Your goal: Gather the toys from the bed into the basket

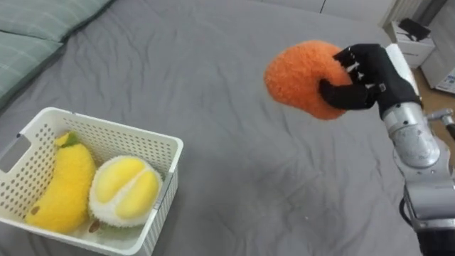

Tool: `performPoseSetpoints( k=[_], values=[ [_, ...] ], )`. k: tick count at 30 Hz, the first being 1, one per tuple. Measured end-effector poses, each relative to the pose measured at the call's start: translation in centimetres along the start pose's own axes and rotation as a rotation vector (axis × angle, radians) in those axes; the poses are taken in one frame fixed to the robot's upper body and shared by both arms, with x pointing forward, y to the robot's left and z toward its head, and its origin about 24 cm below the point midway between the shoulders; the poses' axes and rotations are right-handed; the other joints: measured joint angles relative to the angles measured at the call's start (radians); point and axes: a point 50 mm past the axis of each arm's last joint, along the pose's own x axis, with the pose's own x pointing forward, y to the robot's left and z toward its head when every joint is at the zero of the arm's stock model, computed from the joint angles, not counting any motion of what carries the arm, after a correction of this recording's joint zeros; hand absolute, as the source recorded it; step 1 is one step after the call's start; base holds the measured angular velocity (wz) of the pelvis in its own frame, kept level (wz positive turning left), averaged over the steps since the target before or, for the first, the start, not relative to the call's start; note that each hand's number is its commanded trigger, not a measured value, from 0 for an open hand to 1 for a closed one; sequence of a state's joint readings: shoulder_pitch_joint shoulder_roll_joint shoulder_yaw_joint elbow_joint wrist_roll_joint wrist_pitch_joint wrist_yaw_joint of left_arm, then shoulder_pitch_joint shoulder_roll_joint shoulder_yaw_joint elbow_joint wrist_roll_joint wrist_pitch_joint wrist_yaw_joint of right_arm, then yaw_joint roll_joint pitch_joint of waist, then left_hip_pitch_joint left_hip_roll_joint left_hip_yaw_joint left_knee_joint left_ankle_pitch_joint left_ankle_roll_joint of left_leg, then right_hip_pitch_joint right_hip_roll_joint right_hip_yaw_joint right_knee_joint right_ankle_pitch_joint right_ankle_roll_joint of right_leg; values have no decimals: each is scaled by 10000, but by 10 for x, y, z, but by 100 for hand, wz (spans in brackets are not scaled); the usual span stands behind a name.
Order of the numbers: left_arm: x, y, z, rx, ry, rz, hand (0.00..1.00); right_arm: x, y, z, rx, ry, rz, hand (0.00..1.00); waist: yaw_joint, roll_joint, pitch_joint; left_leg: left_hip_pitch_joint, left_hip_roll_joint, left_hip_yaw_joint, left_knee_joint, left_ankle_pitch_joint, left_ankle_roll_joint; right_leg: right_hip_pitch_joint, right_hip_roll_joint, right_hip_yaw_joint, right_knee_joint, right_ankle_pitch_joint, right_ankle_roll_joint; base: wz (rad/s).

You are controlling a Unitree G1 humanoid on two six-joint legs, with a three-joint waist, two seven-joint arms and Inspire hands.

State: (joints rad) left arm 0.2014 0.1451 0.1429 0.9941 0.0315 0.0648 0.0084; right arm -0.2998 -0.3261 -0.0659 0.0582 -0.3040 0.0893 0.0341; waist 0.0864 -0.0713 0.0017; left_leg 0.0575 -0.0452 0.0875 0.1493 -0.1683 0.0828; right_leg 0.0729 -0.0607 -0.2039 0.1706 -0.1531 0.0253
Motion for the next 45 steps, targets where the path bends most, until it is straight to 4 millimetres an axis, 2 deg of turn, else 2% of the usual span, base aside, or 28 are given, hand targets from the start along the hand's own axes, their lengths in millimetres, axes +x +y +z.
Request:
performPoseSetpoints(
  k=[7, 11, 13, 16, 19, 20, 23, 25, 29, 30, 36, 42, 45],
  values=[
    [1, -3, 4, 44, -27, -88, 0, 12, 1, 31, -72, -958, 86, 100, 303, -20, 13, -8, 4, 50, -55, -3, -1, -79, 19, 97, 2, 0, 0, -2],
    [1, -3, 4, 56, -9, -42, 0, 21, 6, 57, -147, -1744, 589, 100, 478, -118, 56, -105, 1, -59, -52, -4, -4, -86, 17, -13, -1, -1, 1, 6],
    [2, -1, 4, 70, -21, 6, 0, 25, 7, 68, -247, -1972, 678, 100, 630, -214, 54, -117, 4, -82, -45, -4, -6, -93, 17, -80, -12, -1, 1, 7],
    [2, -1, 5, 48, -13, 27, 0, 30, 10, 78, -370, -2207, 861, 100, 1064, -328, 18, -99, 0, -128, -42, -5, -8, -81, 7, -173, -14, -1, 1, 3],
    [2, 0, 2, -66, 231, 51, 0, 32, 25, 92, -736, -2489, 1374, 100, 1190, -344, 25, -119, -29, -369, 7, -5, -4, 6, -8, -231, -18, -1, 1, 20],
    [2, 0, 2, -123, 276, 42, 0, 31, 32, 94, -718, -2548, 1656, 100, 1390, -356, 32, -112, -31, -393, 12, -5, -5, 19, -6, -223, -23, -1, 1, 12],
    [2, -2, 3, -129, 325, 10, 0, 29, 49, 97, -734, -2575, 2380, 100, 1712, -370, 97, -110, -45, -546, 43, -4, -6, 104, -8, -287, -62, -1, 2, 16],
    [2, -1, 3, -111, 328, 21, 0, 29, 58, 97, -687, -2499, 2730, 100, 1832, -355, 153, -117, -90, -788, 100, -3, -6, 256, -33, -513, -151, -1, 2, 30],
    [3, -2, -1, 75, 629, 24, 0, 31, 71, 83, -825, -1846, 3280, 100, 2322, -397, 208, -249, -176, -1099, 195, 6, -14, 326, -80, -779, -209, -23, 36, 23],
    [2, -2, -3, 86, 754, 30, 0, 32, 74, 79, -874, -1693, 3411, 100, 2458, -396, 220, -302, -195, -1191, 215, 6, -13, 326, -93, -962, -209, -22, 36, 18],
    [0, 0, -15, 454, 1251, 287, 0, 28, 95, 69, -1207, -1295, 4257, 100, 2798, -461, 222, -571, -275, -1623, 413, 22, -24, 325, -138, -1416, -208, -30, 48, 22],
    [-3, 2, -20, 838, 1310, 385, 0, 20, 121, 70, -1530, -1227, 5314, 100, 2790, -561, 207, -720, -408, -2029, 581, 72, -24, 456, -198, -1698, -214, -61, 98, 21],
    [-3, 1, -18, 1245, 1238, 365, 0, 16, 131, 70, -2122, -1202, 5676, 100, 2978, -599, 217, -735, -427, -2116, 678, 76, -35, 495, -201, -1818, -207, -61, 98, 12]
  ],
)
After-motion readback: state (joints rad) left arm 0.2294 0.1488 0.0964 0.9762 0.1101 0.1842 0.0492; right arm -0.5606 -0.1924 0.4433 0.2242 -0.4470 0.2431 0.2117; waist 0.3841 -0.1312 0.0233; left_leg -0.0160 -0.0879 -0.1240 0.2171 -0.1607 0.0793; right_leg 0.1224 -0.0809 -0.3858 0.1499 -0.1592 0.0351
